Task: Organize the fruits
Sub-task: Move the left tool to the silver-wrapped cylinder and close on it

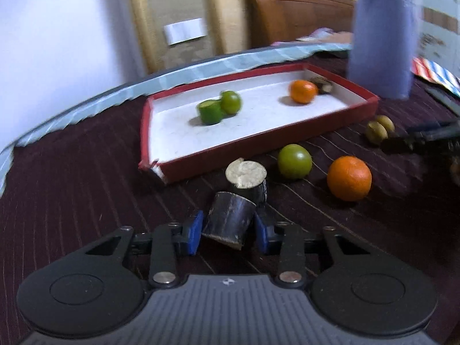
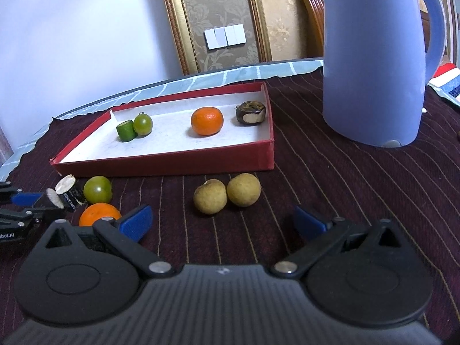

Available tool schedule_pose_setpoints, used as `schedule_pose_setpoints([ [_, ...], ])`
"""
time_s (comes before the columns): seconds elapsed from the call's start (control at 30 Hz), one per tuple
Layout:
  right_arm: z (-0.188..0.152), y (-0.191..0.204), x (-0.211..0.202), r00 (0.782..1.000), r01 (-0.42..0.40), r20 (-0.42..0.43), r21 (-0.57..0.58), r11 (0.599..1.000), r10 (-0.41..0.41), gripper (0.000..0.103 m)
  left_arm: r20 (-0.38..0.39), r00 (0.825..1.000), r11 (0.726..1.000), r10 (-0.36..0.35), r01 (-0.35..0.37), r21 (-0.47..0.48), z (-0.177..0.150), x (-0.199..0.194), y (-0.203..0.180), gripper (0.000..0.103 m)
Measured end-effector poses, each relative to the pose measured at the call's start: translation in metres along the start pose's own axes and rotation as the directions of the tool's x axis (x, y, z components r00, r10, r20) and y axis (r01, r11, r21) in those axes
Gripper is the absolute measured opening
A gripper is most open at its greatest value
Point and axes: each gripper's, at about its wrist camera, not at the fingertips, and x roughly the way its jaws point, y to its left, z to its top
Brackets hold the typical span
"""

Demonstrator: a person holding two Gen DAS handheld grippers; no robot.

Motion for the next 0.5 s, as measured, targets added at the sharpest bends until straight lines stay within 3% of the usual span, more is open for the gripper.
schedule_pose_setpoints([
  [0.13, 0.001, 0.001, -0.002, 1.0, -0.012, -0.016, -0.019, 1.0, 0.012, 0.103, -0.007, 0.995, 0.987, 0.104, -0.104, -0.12, -0.008, -0.011, -0.015, 0.036],
  [0.23, 0.0, 0.006, -0.007, 0.999, -0.032, -0.015, -0.059, 0.998, 0.031, 0.103, -0.009, 0.988, 0.979, 0.153, -0.153, -0.134, -0.013, -0.008, -0.023, 0.036],
  [0.5, -0.005, 0.05, -0.013, 0.985, -0.169, -0.018, -0.27, 0.948, 0.171, 0.103, 0.016, 0.991, 0.974, 0.133, -0.128, -0.189, -0.016, -0.003, -0.013, 0.036],
])
